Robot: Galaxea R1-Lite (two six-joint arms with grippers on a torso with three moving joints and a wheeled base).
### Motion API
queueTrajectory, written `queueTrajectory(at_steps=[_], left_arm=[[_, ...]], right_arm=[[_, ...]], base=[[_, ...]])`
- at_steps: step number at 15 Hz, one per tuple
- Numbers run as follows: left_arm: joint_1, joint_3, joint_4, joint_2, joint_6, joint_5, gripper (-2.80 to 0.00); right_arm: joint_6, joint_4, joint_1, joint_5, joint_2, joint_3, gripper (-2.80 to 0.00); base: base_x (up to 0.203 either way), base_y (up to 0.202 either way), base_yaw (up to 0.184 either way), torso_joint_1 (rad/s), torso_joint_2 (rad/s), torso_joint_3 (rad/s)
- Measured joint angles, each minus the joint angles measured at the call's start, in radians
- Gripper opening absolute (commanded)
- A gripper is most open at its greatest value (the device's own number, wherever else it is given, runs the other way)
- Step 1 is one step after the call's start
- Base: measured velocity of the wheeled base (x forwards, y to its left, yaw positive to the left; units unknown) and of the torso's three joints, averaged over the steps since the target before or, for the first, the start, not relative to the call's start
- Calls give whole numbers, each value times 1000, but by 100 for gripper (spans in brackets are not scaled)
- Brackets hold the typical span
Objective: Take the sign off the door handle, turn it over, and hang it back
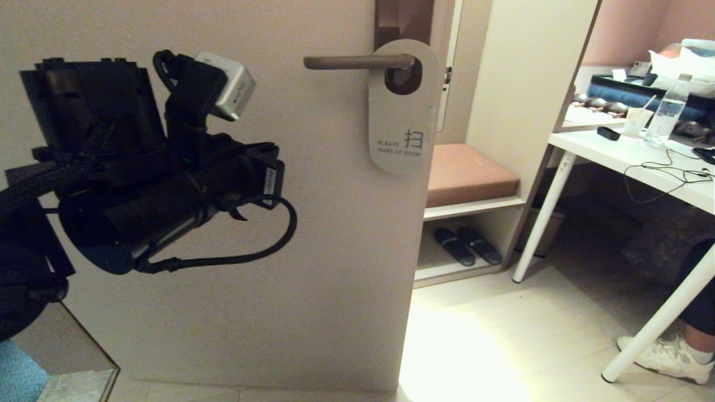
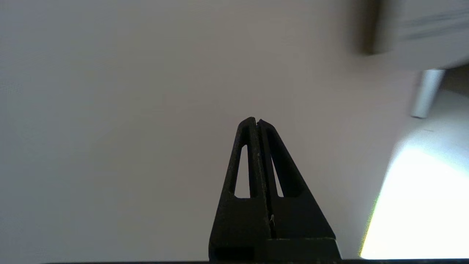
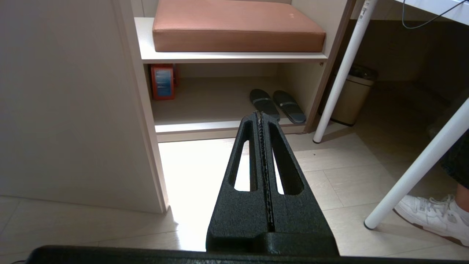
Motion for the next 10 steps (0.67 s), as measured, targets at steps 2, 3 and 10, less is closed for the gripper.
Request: queueTrajectory(at_steps=[2,3,10], left_arm=[[68,43,0,-41,-1,1,-280],[99,66,-1,-59,-5,0,-280],[183,301,-13,-242,-23,36,-280]], right_arm=[[0,0,0,1,0,0,-280],[0,0,0,0,0,0,-280],[1,0,0,0,0,0,-280]], base=[[0,0,0,0,0,0],[0,0,0,0,0,0],[0,0,0,0,0,0]])
